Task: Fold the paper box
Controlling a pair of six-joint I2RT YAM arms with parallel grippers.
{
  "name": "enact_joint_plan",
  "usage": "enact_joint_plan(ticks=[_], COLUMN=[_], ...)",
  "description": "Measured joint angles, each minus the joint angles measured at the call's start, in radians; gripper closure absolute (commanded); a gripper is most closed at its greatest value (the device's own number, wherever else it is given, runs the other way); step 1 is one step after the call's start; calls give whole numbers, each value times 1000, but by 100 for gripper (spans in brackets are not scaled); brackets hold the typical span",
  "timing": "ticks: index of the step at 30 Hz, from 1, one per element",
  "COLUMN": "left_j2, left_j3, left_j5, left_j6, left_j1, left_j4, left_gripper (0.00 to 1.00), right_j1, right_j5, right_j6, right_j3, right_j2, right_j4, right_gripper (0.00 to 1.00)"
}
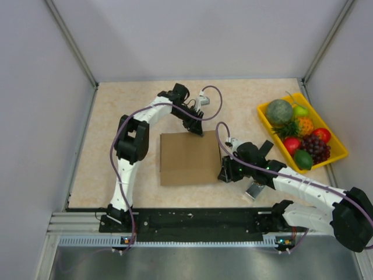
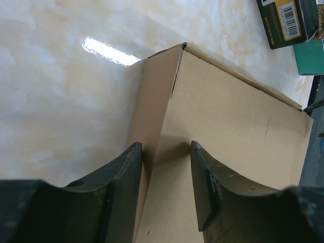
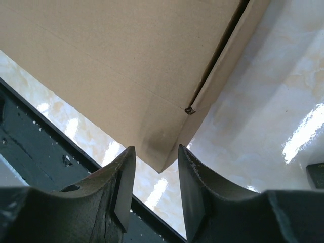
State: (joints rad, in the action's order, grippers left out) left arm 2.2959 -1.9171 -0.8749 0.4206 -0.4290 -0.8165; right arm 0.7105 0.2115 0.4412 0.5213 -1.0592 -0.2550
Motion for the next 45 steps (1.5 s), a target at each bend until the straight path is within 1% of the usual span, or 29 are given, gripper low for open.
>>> enact_joint_plan(ticks=[4,14,24,31,36,42,45], left_j2=[0,-2,-5,-5,-5,-5,-3], left_j3=[0,13,24,27,20,11,7], left_j5=[0,-6,-16,-18,-10,-2,1], left_j6=[-3,-18,-26,-24,-10,2,3], left_j1=[0,0,2,2,2,2,2], left_j4=[1,22,51,55,41,26,22], left_gripper=[56,59,62,66,66,67,67], right_j1=[0,0,0,1,2,3,3], right_j5=[4,11,19,5,-45,-137,-148], right_j6=[1,26,31,19,21,35,31], right_j3=[-3,-45,-69,-83,-95,-130,-145], right_j2=[-16,-24,-62,-62,-60,-14,-15], right_j4=[20,67,148,173,188,203,237], right_gripper=[62,63,69,72,73,69,70])
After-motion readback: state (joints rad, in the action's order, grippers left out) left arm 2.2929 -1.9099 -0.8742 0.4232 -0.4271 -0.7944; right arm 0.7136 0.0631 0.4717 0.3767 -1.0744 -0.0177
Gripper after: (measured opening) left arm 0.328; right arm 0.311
